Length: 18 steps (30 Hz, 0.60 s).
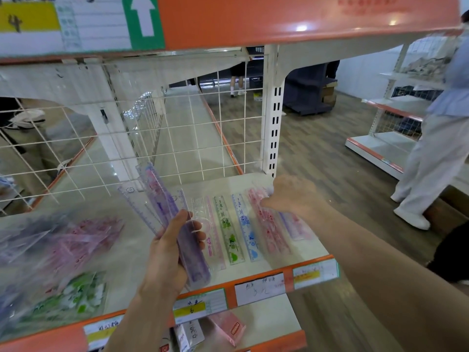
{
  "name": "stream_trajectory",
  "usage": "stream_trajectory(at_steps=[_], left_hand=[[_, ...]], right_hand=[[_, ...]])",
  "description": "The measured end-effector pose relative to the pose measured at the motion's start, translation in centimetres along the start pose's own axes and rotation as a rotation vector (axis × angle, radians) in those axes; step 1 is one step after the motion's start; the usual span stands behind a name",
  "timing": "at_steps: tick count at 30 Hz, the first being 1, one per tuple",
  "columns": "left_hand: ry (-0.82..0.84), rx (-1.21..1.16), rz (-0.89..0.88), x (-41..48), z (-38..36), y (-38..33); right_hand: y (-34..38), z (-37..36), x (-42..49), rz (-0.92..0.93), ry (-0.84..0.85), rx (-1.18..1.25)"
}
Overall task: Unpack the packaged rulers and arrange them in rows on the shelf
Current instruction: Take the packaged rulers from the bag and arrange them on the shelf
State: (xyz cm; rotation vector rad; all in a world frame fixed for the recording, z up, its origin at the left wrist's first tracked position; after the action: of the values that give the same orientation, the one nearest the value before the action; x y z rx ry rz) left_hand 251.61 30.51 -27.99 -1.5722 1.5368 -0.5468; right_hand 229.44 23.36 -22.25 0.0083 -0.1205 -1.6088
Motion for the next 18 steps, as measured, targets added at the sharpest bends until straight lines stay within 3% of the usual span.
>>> stream_trajectory(at_steps=[15, 18], left_hand=[[-0.022, 0.0, 0.002, -0.2, -0.2, -0.2], [-0.043, -0.024, 0.016, -0.7, -0.7, -0.3]], right_hand=[[1.9, -0.3, 0.2, 0.037, -0.012, -0.08], [3.0, 0.8, -0.5, 0.12, -0.077, 0.21]])
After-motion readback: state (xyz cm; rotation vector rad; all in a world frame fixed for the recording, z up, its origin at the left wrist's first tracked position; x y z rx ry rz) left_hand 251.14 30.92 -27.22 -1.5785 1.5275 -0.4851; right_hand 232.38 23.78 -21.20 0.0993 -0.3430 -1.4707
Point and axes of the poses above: each hand's wrist, its own x-axis towards the middle knuckle, its own z-axis out of the back of the hand, y = z × x, the point moved 1 cm from there along x, towards the middle knuckle, and after that the axes turned 6 degrees about -y, right-handed, at the moved point
